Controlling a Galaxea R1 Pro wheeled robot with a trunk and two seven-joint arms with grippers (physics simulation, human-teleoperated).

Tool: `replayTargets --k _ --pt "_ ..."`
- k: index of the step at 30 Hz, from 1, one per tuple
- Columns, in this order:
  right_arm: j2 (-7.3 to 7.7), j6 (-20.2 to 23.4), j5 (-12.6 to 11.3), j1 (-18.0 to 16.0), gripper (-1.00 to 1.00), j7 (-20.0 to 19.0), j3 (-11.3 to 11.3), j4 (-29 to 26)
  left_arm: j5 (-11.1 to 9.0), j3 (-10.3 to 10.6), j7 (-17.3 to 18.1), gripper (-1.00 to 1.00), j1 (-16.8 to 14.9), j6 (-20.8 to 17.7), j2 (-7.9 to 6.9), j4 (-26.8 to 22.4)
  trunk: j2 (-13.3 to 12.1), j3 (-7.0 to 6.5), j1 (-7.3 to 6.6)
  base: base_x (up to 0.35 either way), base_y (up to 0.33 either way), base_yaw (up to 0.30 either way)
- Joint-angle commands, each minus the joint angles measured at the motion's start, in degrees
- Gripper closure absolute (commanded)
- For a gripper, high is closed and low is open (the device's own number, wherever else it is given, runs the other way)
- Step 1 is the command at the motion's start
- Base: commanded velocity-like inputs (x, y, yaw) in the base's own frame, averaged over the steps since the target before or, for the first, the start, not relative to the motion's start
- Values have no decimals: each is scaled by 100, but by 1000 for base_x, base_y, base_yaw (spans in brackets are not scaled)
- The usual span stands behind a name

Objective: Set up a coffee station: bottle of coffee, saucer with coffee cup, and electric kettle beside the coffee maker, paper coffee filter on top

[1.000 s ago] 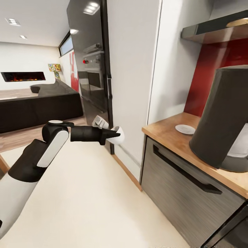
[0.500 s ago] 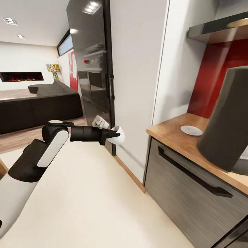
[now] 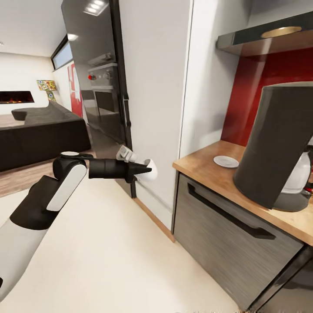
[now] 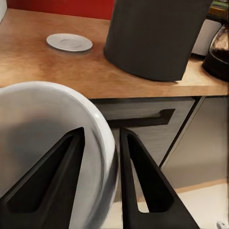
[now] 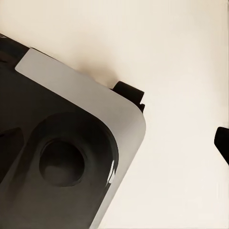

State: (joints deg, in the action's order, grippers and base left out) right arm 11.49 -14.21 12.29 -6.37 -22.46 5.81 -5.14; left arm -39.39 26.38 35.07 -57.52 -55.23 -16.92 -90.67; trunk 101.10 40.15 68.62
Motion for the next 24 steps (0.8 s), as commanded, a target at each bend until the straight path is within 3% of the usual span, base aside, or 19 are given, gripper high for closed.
replayTargets --k 1,18,24 --pt "3 -29 10 -5 -100 5 43 4 -8 1 8 100 -5 -23 -4 -3 3 5 -1 1 2 -282" --pt "3 -29 10 -5 -100 5 44 4 -8 -14 10 100 -5 -23 -4 -3 3 5 -1 0 0 -284" --pt "9 -37 10 -5 -100 5 43 -2 -8 -35 10 100 -5 -23 -5 -3 3 5 -1 47 184 -64"
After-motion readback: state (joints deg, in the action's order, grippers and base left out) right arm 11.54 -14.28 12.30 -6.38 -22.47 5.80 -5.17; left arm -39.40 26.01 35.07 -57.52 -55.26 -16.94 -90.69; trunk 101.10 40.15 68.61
